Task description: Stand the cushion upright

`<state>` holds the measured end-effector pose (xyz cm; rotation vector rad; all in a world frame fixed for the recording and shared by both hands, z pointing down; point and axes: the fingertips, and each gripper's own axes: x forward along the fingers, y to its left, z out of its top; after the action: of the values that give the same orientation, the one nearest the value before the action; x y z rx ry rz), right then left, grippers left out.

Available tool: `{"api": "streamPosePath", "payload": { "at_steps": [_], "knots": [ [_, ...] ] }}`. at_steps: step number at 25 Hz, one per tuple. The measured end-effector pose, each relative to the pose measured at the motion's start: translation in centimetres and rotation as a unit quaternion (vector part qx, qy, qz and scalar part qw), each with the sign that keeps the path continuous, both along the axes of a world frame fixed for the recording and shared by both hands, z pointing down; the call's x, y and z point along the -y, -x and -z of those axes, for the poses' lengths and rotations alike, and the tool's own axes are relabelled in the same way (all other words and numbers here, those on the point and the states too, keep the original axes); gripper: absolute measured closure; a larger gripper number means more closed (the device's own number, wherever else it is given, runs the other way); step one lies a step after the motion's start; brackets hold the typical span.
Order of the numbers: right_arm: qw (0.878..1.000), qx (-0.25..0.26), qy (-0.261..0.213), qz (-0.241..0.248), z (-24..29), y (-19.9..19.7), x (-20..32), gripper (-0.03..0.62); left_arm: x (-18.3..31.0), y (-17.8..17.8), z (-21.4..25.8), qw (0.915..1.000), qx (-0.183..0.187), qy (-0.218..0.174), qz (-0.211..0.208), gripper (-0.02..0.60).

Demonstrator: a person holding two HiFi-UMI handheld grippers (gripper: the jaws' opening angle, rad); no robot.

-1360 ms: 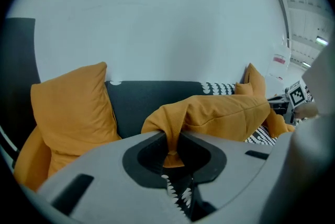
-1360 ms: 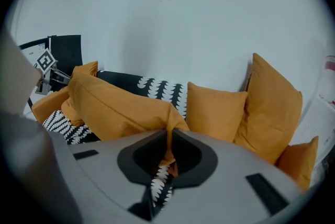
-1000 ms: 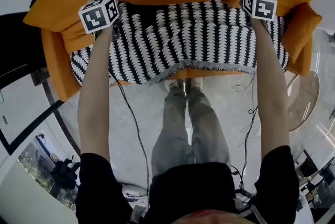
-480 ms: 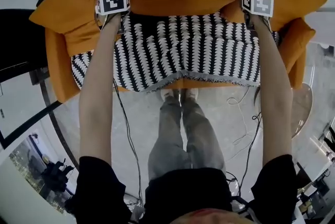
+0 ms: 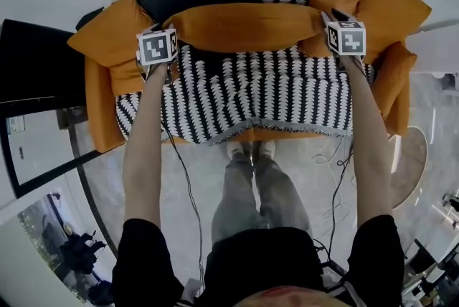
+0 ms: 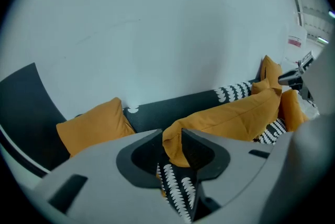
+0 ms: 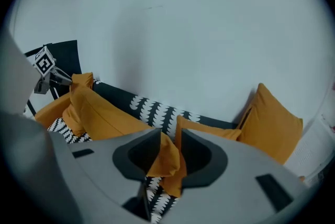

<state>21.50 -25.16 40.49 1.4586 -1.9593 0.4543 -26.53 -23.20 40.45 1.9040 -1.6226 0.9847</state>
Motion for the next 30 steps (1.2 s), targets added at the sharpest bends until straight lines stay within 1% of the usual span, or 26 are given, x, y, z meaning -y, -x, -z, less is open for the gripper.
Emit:
{"api": "streamPosePath", "payload": {
  "at_steps": [2,5,7,8,11,13,15,17,19,22,25,28,30],
  "knots": [
    [1.000,0.017,-0.014,0.001,2.4,0.5,-0.9,0.500,-1.0,-0.8,2.7,0.9996,-0.014,-0.024,0.002,0.479],
    [0.998,0.051,-0.042,-0.002,5.7,0.3,-2.9,0.500,-2.7,-3.8,6.4,0.9966,-0.055,-0.062,0.006,0.480],
    [0.996,0.072,-0.060,0.000,7.3,0.1,-4.4,0.504,-3.9,-6.4,8.1,0.9925,-0.089,-0.083,0.008,0.492],
    [0.994,0.081,-0.068,0.003,8.1,0.4,-5.3,0.517,-4.7,-7.2,9.0,0.9904,-0.104,-0.091,0.011,0.494],
    [0.992,0.093,-0.080,0.026,10.7,2.1,-8.2,0.543,-7.3,-8.4,11.5,0.9836,-0.138,-0.113,0.030,0.521],
    [0.990,0.105,-0.091,0.034,12.4,3.4,-9.9,0.556,-9.2,-8.9,12.9,0.9793,-0.153,-0.128,0.033,0.543],
    [0.984,0.139,-0.105,0.033,14.2,4.7,-11.4,0.560,-11.3,-9.6,14.1,0.9777,-0.156,-0.139,0.022,0.555],
    [0.979,0.171,-0.110,0.030,15.8,5.1,-12.9,0.562,-13.1,-11.3,15.3,0.9775,-0.156,-0.142,0.000,0.558],
    [0.976,0.182,-0.116,0.031,17.5,5.0,-14.2,0.562,-14.7,-13.3,17.0,0.9749,-0.164,-0.150,-0.021,0.563],
    [0.970,0.194,-0.142,0.041,20.8,5.2,-16.2,0.566,-16.8,-15.5,20.5,0.9656,-0.184,-0.179,-0.044,0.568],
    [0.957,0.231,-0.169,0.042,24.0,5.3,-18.7,0.571,-19.1,-17.5,24.0,0.9555,-0.199,-0.210,-0.061,0.572],
    [0.943,0.280,-0.176,0.032,26.4,5.5,-21.4,0.576,-21.2,-19.6,26.7,0.9476,-0.210,-0.228,-0.076,0.572],
    [0.939,0.293,-0.178,0.031,27.5,5.8,-23.3,0.576,-22.8,-21.0,28.0,0.9429,-0.218,-0.237,-0.084,0.572]
  ]
}}
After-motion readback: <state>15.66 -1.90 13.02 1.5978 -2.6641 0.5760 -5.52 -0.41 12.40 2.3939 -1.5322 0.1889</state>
